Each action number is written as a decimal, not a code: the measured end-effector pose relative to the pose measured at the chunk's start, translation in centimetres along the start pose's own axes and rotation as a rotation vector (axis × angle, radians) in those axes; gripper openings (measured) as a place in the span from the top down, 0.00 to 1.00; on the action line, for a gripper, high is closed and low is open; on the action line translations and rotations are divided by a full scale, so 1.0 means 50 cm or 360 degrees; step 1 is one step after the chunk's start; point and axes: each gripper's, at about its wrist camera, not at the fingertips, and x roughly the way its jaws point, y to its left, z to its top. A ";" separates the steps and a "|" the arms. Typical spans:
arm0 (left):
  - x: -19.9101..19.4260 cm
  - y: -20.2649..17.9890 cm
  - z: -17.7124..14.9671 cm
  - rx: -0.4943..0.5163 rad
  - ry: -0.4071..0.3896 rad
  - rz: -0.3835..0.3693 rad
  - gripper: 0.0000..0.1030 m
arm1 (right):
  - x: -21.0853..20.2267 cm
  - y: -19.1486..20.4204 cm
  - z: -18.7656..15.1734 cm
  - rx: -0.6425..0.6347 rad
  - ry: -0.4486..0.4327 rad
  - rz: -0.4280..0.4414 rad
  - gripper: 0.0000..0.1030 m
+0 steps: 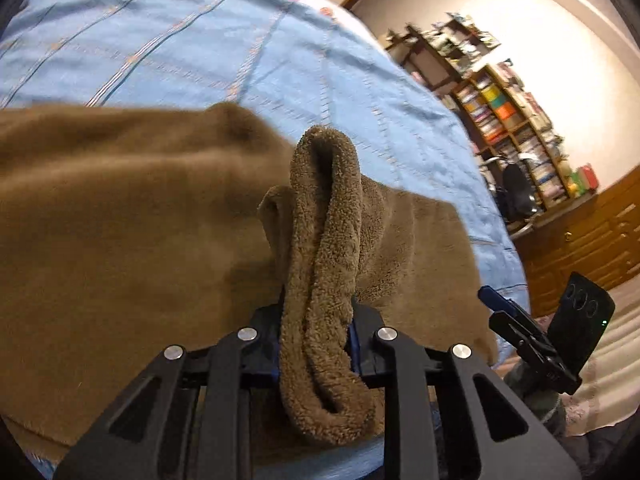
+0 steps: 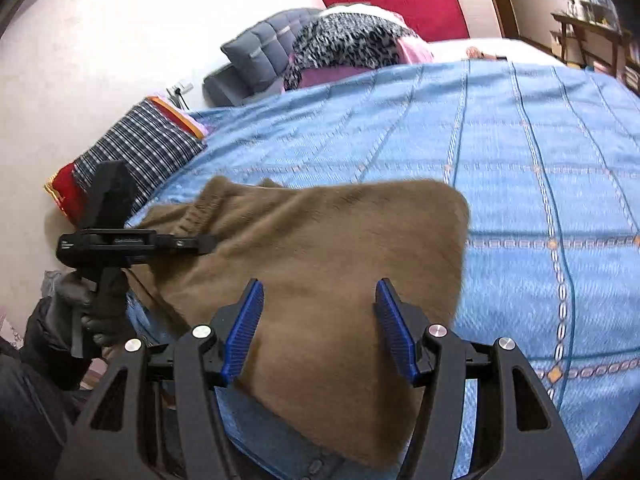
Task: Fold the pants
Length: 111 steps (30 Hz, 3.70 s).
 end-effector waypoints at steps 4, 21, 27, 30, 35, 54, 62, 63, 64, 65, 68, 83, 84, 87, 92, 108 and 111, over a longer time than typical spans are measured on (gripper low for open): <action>0.019 0.035 -0.025 -0.0035 0.0015 0.0024 0.76 | 0.040 -0.003 -0.030 -0.0017 0.0095 -0.0031 0.42; -0.054 -0.108 0.032 0.0222 -0.0337 0.0117 0.38 | 0.008 -0.054 0.084 0.0175 -0.0127 -0.0113 0.42; 0.034 -0.125 0.041 0.0210 -0.0283 0.0066 0.38 | 0.071 -0.066 0.133 0.0232 -0.0048 -0.0058 0.42; 0.078 -0.100 0.046 0.0158 -0.0261 0.0164 0.38 | 0.100 -0.072 0.136 0.0213 0.0008 -0.0118 0.42; 0.095 -0.069 0.043 0.0156 -0.0278 0.0143 0.38 | 0.148 -0.097 0.107 0.0234 0.0093 -0.0196 0.42; -0.092 -0.001 -0.018 -0.0071 -0.0725 0.0197 0.23 | 0.171 -0.067 0.079 0.0034 0.0053 -0.0385 0.42; -0.251 0.157 -0.072 -0.0485 -0.0912 0.0488 0.19 | 0.171 -0.066 0.080 0.0025 0.0055 -0.0403 0.42; -0.269 0.175 -0.081 -0.0541 -0.0942 0.0519 0.19 | 0.172 -0.067 0.080 0.0024 0.0055 -0.0404 0.42; -0.284 0.189 -0.085 -0.0581 -0.0962 0.0541 0.19 | 0.172 -0.067 0.080 0.0022 0.0056 -0.0406 0.42; -0.300 0.206 -0.094 -0.0637 -0.0995 0.0569 0.19 | 0.172 -0.067 0.079 0.0021 0.0056 -0.0408 0.42; -0.349 0.261 -0.120 -0.0809 -0.1103 0.0641 0.18 | 0.172 -0.067 0.078 0.0020 0.0055 -0.0411 0.42; -0.361 0.453 -0.126 -0.1133 -0.1081 0.0531 0.18 | 0.174 -0.065 0.079 0.0005 0.0064 -0.0437 0.42; -0.360 0.461 -0.127 -0.1164 -0.1074 0.0525 0.18 | 0.175 -0.062 0.079 0.0006 0.0065 -0.0439 0.42; -0.365 0.466 -0.123 -0.1140 -0.1083 0.0525 0.18 | 0.175 -0.063 0.079 0.0012 0.0062 -0.0434 0.42; -0.363 0.479 -0.105 -0.1137 -0.1063 0.0447 0.17 | 0.176 -0.064 0.080 0.0015 0.0062 -0.0432 0.41; -0.396 0.210 -0.024 -0.0407 -0.1134 0.0449 0.76 | 0.175 -0.065 0.081 0.0028 0.0049 -0.0415 0.41; -0.387 0.103 -0.012 -0.0139 -0.1120 0.0455 0.76 | 0.173 -0.064 0.082 0.0037 0.0041 -0.0401 0.41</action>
